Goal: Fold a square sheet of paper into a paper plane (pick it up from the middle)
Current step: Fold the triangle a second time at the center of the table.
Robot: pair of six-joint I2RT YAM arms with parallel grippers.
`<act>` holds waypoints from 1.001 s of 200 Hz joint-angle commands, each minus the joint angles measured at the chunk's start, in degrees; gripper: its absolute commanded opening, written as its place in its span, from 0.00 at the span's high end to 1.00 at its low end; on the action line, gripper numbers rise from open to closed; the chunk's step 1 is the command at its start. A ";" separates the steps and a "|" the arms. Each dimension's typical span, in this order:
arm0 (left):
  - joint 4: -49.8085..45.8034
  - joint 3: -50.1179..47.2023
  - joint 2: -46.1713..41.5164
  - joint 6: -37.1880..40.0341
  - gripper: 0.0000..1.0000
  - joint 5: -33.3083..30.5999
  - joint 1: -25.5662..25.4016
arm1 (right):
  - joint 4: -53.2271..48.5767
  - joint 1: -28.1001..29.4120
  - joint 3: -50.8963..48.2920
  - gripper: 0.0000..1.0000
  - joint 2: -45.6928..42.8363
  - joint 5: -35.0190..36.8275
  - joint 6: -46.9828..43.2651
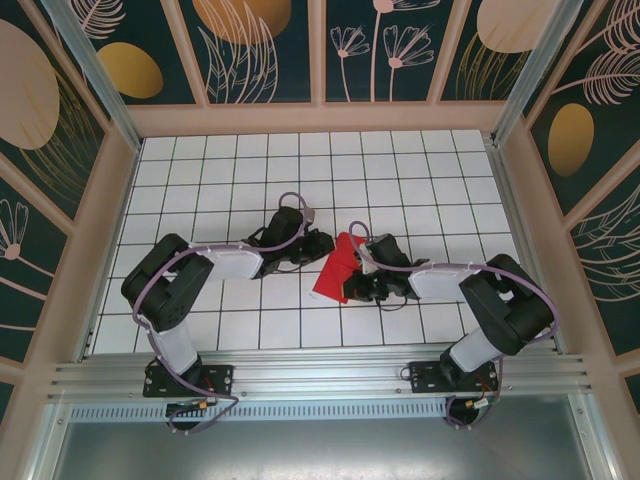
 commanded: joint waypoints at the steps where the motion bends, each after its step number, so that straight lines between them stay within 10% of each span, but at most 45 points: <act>1: 2.83 1.28 2.41 -0.28 0.82 3.57 -1.75 | -5.30 -0.32 0.07 0.98 1.64 1.66 -1.34; 200: -0.50 2.08 10.59 1.94 0.84 -1.77 -2.56 | -4.54 0.15 9.22 0.97 1.49 0.08 1.38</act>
